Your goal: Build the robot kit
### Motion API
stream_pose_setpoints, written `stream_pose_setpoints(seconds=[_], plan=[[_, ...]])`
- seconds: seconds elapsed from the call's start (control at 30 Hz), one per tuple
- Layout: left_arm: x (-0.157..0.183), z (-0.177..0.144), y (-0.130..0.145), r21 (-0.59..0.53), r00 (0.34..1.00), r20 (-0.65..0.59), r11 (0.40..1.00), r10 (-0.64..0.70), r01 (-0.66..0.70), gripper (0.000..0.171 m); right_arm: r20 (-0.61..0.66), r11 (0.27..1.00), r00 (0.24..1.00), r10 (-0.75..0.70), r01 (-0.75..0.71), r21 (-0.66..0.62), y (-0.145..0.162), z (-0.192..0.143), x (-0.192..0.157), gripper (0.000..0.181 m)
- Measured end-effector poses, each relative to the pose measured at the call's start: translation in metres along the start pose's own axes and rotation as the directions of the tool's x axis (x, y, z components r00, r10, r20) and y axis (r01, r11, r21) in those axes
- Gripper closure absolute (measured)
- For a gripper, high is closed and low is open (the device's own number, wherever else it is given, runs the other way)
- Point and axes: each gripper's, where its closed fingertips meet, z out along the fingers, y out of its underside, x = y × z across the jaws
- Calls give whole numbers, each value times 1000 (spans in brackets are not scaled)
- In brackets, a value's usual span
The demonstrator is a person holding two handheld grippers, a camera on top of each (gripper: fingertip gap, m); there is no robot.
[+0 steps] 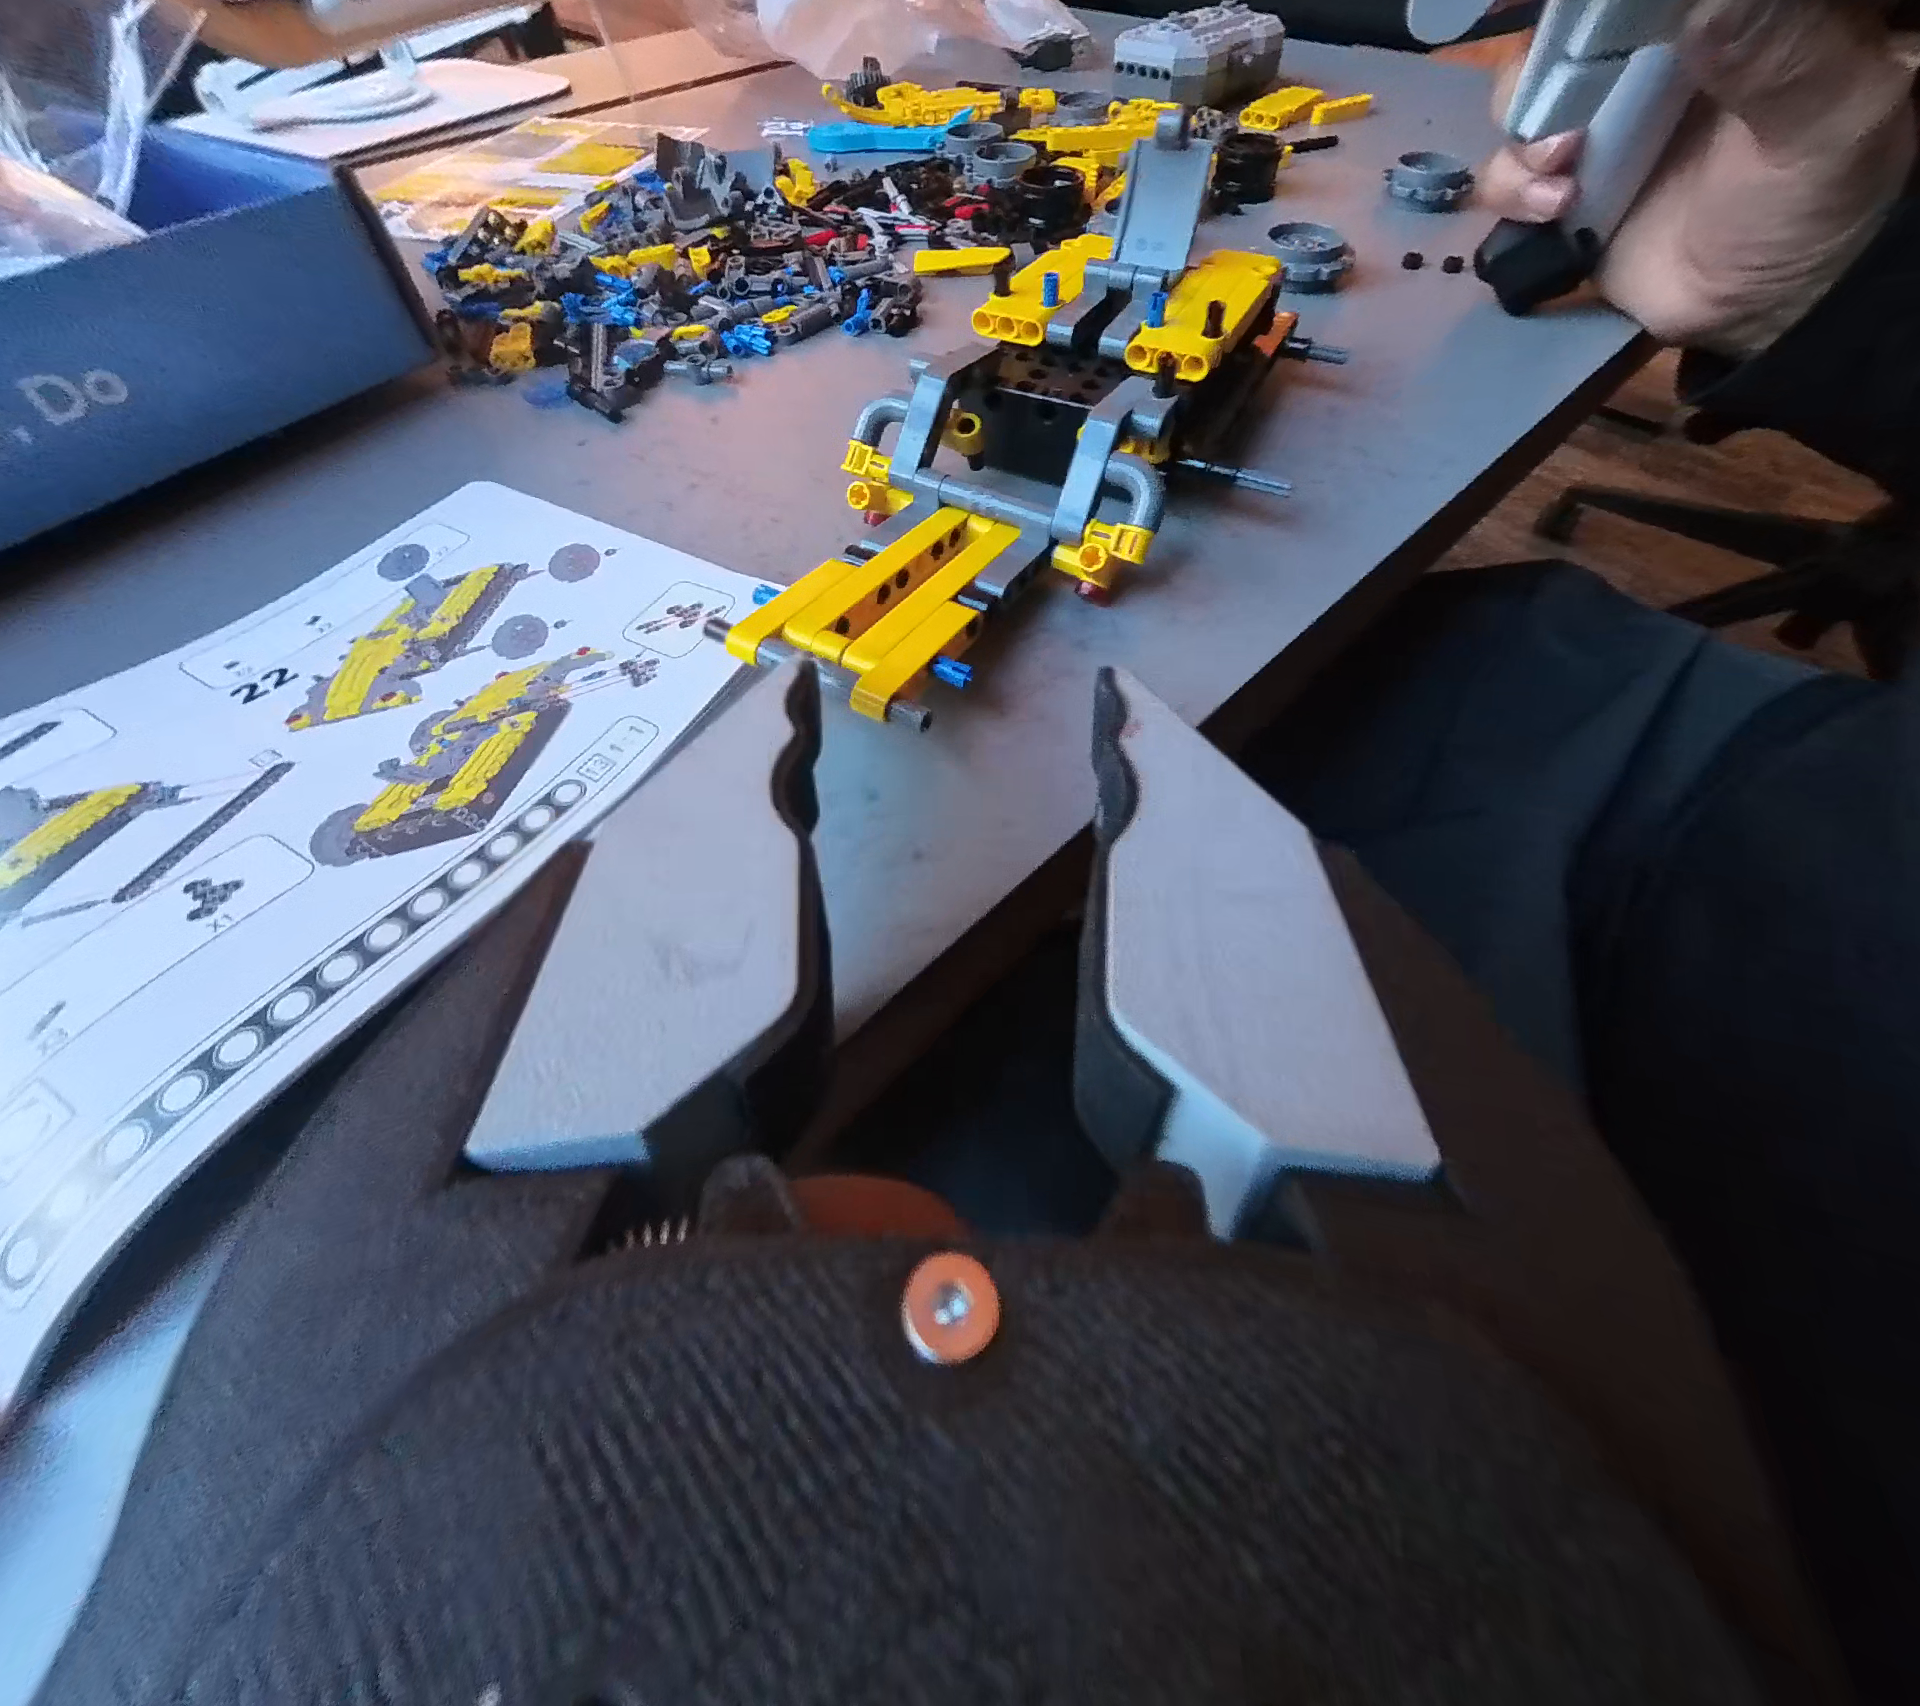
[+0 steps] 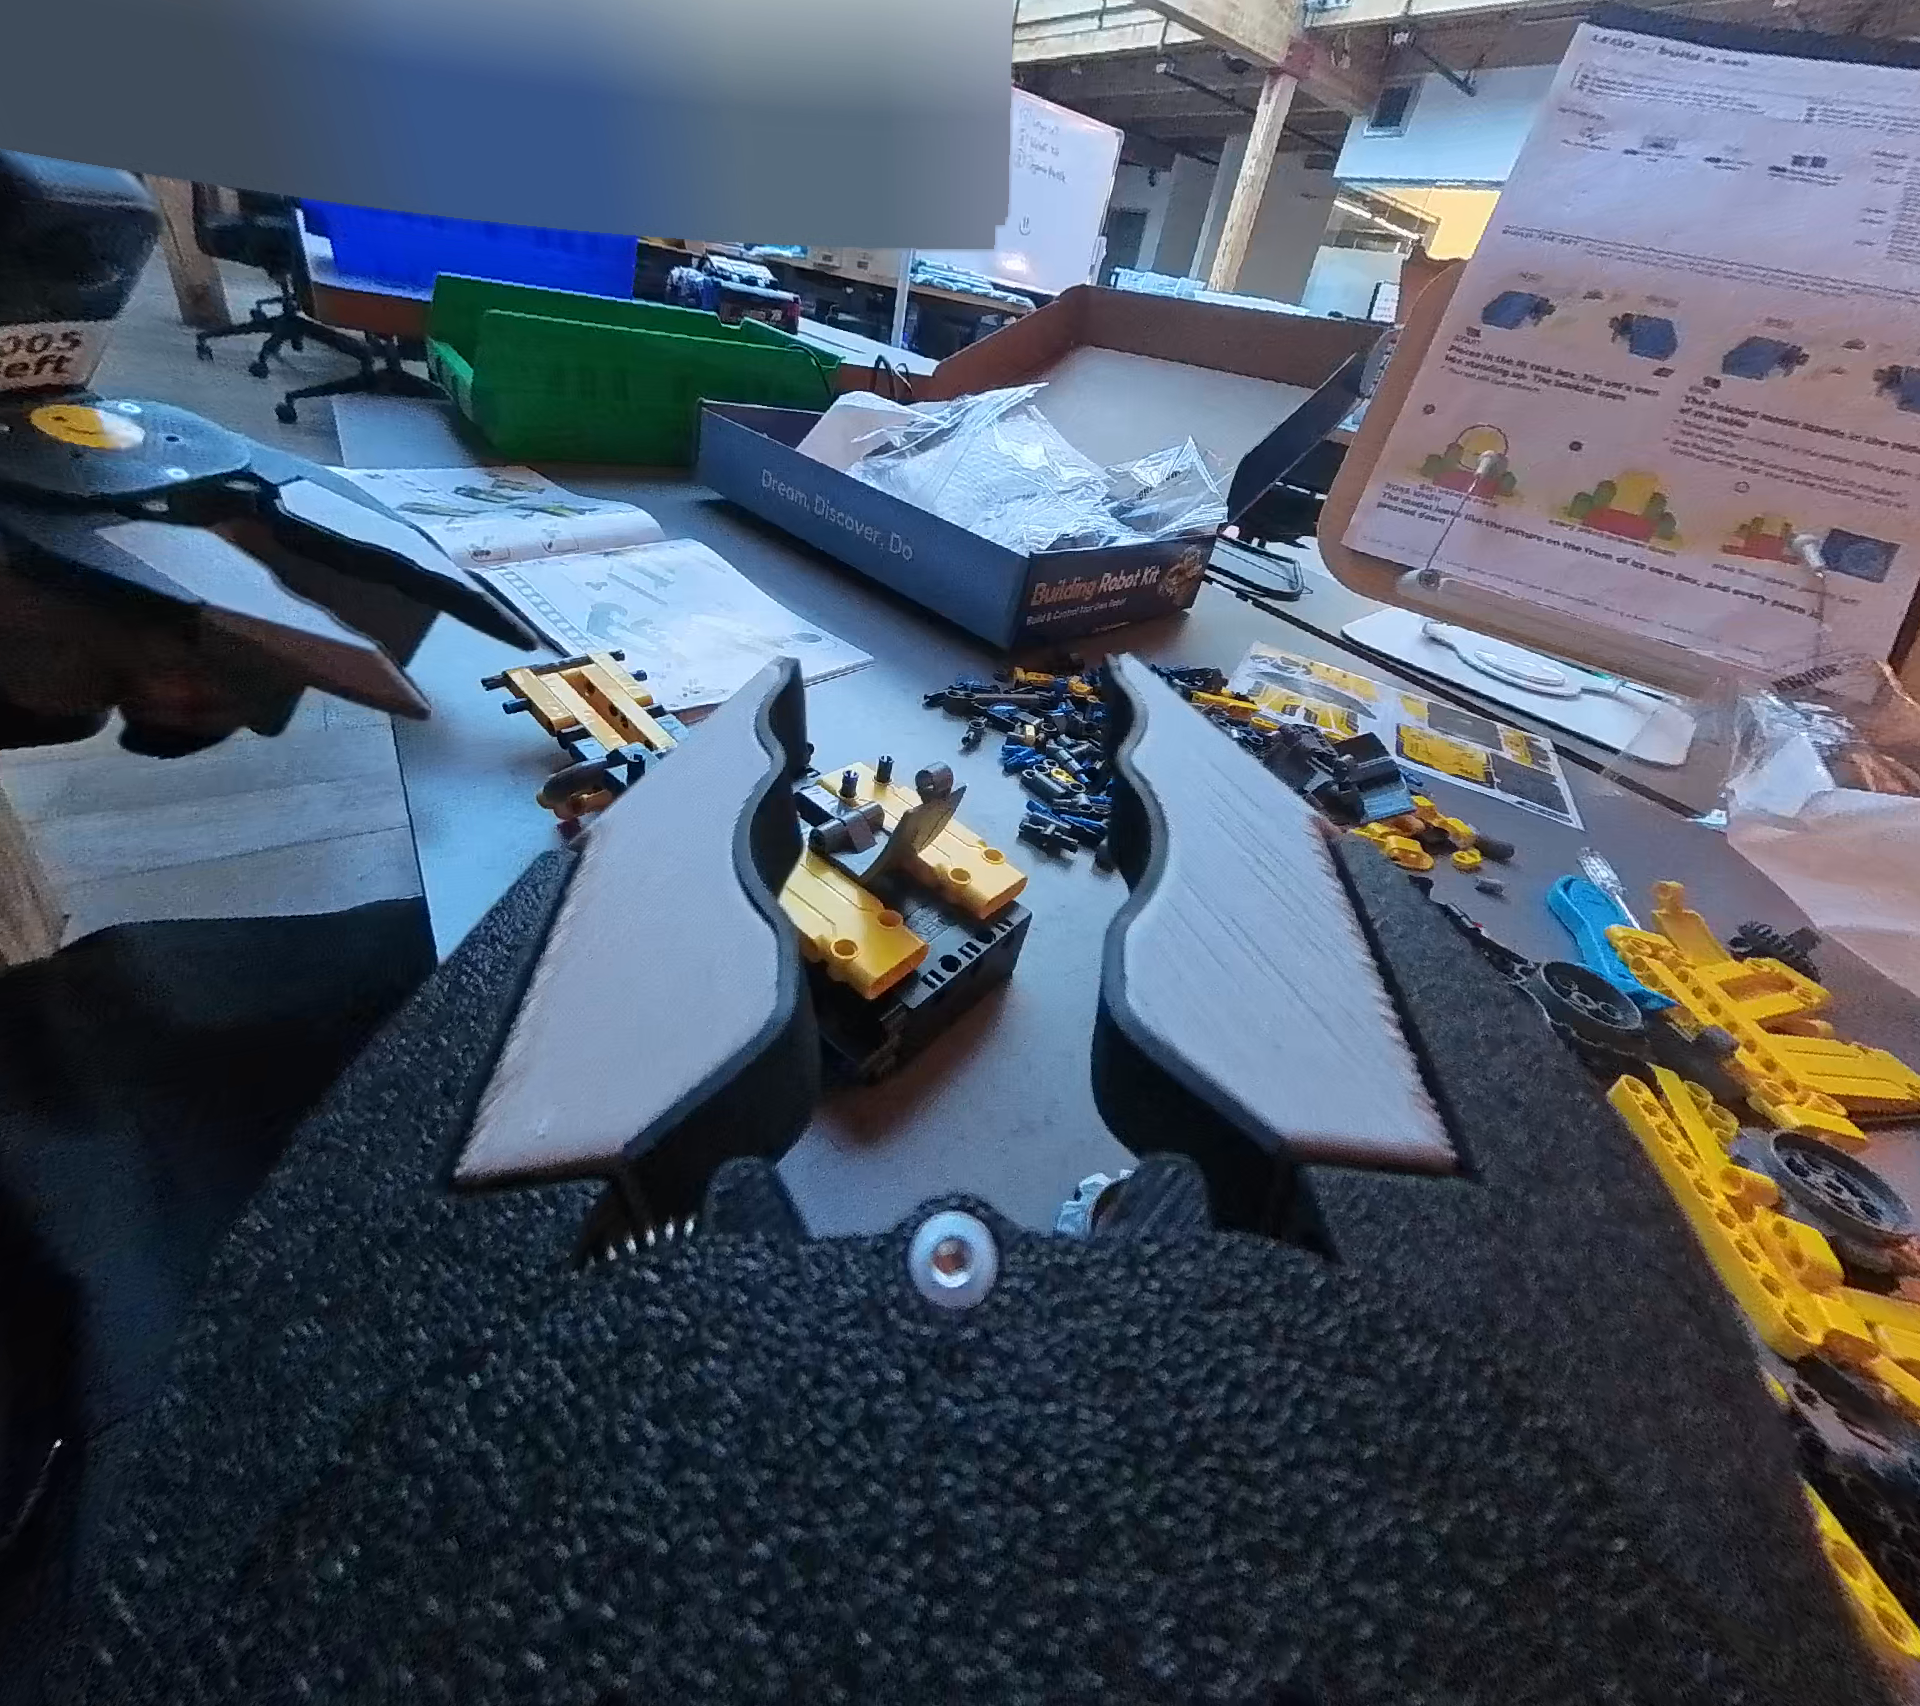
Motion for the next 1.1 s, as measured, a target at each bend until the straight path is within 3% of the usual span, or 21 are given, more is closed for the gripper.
stream_pose_setpoints(seconds=[0.07,0.13,0.23,0.47,0.67,0.93,1.1], plan=[[-1,0,2,-32,999,1,999,-39,39,119,21,999,999,29,-28,-38,4,2,-2,128],[0,1,6,-105,997,-7,991,-80,79,113,20,978,992,123,-118,-171,20,8,0,146],[9,3,9,-189,986,-59,972,-156,142,105,-18,894,976,219,-208,-396,50,13,-1,121],[15,9,-19,-106,950,-150,959,-275,261,100,112,743,896,430,-281,-607,70,14,-37,122],[18,11,-31,-76,945,-196,965,-263,252,99,162,719,890,426,-224,-658,76,17,-52,107],[32,34,-66,10,933,-284,972,-222,234,102,189,731,904,382,-171,-661,79,19,-55,104],[51,51,-78,-7,894,-389,971,-224,240,105,211,736,904,372,-149,-660,81,19,-56,101]])
